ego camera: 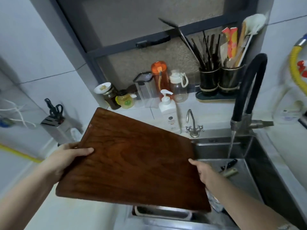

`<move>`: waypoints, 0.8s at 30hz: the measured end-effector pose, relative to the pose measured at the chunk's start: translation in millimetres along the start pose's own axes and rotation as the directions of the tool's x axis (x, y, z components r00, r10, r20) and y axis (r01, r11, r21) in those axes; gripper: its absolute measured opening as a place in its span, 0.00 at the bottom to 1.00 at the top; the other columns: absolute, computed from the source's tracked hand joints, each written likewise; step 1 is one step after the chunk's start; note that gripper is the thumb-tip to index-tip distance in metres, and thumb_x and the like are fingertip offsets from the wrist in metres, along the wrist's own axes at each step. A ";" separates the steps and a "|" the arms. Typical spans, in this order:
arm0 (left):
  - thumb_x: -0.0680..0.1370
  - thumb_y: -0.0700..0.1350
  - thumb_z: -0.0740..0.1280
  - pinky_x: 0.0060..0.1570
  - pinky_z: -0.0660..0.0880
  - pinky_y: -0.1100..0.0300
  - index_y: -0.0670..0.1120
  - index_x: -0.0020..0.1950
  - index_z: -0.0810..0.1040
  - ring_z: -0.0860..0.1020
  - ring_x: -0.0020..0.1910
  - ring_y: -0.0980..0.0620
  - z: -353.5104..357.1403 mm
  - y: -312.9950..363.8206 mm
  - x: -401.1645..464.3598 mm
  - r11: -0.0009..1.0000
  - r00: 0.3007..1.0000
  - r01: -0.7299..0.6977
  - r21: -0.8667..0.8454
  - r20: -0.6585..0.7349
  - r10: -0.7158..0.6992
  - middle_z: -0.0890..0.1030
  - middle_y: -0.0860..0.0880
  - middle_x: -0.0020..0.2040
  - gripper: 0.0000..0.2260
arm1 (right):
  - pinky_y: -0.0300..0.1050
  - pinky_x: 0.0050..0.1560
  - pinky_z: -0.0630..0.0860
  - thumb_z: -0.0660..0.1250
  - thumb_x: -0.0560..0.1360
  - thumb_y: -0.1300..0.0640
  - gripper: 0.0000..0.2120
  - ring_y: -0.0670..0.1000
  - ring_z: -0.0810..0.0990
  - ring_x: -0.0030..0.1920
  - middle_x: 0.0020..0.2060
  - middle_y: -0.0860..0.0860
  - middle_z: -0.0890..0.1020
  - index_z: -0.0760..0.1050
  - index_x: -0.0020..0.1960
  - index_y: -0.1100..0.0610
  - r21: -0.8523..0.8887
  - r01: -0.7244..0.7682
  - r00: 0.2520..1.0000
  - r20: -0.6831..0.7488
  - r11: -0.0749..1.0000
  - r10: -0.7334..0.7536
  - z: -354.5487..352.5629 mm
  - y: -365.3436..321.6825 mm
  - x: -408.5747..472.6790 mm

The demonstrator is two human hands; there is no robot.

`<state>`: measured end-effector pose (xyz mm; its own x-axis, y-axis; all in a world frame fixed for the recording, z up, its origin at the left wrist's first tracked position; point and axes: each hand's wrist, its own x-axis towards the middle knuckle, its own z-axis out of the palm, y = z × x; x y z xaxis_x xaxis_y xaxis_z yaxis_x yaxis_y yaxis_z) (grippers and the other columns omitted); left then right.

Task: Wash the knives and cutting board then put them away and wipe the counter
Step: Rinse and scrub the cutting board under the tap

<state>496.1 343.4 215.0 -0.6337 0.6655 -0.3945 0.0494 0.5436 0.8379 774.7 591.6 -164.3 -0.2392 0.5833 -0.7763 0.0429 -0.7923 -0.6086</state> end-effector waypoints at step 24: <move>0.73 0.36 0.70 0.31 0.80 0.60 0.43 0.54 0.80 0.84 0.36 0.43 -51.1 -119.4 138.2 0.977 0.996 -0.043 -0.207 0.069 0.058 0.85 0.39 0.45 0.10 | 0.46 0.38 0.74 0.65 0.75 0.62 0.21 0.60 0.77 0.47 0.52 0.62 0.78 0.68 0.65 0.68 0.110 0.021 0.982 -0.188 0.994 0.000 128.2 22.8 -68.0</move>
<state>363.1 344.3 79.7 -0.5747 0.7299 -0.3702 -0.0844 0.3970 0.9139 667.5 511.0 -104.3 -0.0525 0.6062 -0.7936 -0.0686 -0.7950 -0.6027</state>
